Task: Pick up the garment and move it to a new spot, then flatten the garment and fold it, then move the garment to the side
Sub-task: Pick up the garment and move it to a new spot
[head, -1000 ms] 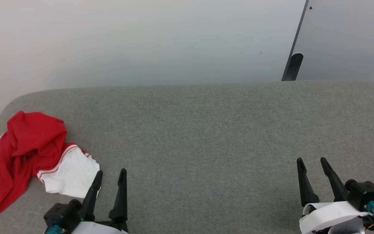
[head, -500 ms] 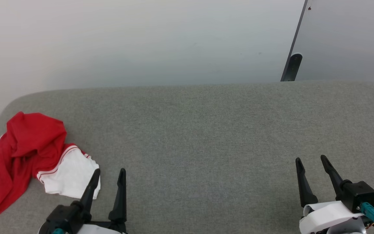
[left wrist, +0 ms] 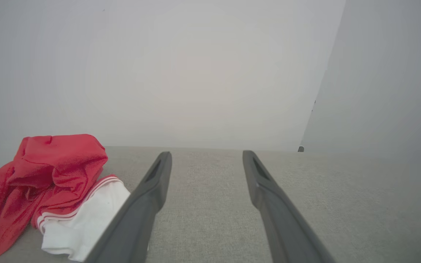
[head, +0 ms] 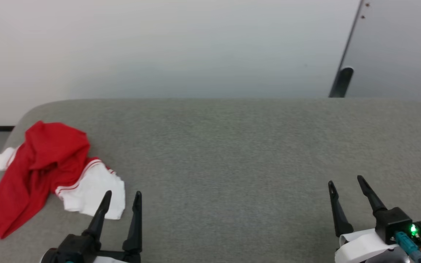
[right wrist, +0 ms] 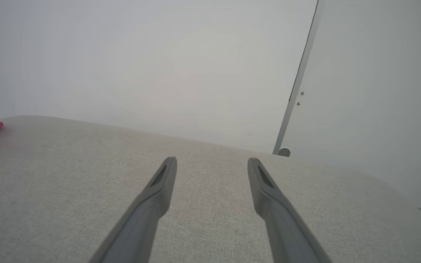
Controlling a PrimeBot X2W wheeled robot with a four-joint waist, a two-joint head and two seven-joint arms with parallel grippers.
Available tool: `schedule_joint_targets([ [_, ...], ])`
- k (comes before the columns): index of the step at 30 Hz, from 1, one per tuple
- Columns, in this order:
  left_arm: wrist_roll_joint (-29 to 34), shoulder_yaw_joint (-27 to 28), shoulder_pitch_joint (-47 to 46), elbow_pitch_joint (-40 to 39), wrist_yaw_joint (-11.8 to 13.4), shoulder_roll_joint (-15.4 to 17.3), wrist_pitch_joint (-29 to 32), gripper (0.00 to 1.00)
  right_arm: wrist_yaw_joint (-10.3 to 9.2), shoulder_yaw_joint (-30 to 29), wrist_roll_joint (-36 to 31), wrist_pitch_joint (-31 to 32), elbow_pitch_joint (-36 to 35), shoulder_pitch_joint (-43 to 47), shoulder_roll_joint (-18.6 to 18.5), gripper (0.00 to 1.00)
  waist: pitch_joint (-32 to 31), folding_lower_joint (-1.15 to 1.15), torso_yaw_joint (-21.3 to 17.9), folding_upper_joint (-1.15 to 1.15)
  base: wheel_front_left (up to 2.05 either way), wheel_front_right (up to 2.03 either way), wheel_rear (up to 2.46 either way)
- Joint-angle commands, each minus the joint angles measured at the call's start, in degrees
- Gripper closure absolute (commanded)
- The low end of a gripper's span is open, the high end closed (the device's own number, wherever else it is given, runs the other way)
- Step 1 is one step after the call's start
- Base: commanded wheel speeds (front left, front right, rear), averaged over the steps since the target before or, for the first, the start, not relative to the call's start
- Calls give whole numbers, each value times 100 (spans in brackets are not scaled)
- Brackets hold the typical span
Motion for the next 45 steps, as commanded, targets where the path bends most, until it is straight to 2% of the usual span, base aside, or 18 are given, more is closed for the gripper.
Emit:
schedule_joint_targets([
  [1, 112, 37, 53, 1, -16, 19, -36, 0, 4, 50, -151, -44, -13, 29, 10, 0, -69, 0, 179, 0, 0, 0, 0],
  [4, 180, 142, 67, 90, -17, 72, -68, 0, 4, 125, -267, -74, 13, 58, 11, 0, -138, 0, 385, 0, 0, 0, 0],
  [20, 22, 1289, 313, 184, 6, 75, -55, 0, 3, 807, -12, -61, 217, -70, 9, 0, -393, 0, 1481, 0, 0, 0, 0],
  [27, -106, 1517, 351, 240, -1, 30, -55, 0, 3, 1024, 63, -60, 256, -124, 11, 0, -412, 0, 1766, 0, 0, 0, 0],
  [34, -425, 1553, 145, 472, -11, 23, -55, 0, 3, 1073, 50, -61, 256, -214, 8, 0, -329, 0, 1828, 0, 0, 0, 0],
  [38, -905, 1499, -194, 654, -14, 188, 192, 0, 3, 1190, 44, -60, 232, -327, -90, 0, -107, 0, 1704, 0, 0, 0, 0],
  [45, -1797, 1228, -1205, 640, -16, 1038, 1582, 0, 3, 1294, 70, -60, 87, -726, -408, 0, 633, 0, 1420, 0, 0, 0, 0],
])
